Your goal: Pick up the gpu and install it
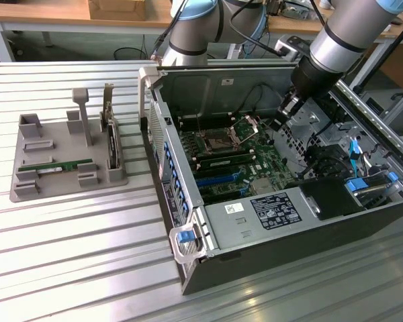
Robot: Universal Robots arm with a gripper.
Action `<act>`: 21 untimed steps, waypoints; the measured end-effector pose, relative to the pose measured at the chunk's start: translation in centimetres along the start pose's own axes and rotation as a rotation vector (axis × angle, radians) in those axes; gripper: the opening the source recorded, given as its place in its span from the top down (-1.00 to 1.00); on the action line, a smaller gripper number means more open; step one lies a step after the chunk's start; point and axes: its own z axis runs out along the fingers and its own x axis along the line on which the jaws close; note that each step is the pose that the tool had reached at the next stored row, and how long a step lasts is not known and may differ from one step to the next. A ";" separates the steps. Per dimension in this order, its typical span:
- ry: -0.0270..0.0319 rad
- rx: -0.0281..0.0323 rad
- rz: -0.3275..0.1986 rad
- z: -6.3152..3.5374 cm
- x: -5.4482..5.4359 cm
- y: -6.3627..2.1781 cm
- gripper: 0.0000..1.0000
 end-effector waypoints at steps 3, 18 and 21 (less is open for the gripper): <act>-0.0069 0.0004 0.046 0.00 0.0 0.00 0.80; -0.0451 0.0029 0.300 0.00 0.0 0.00 0.80; -0.0552 0.0037 0.367 0.00 0.0 0.00 0.80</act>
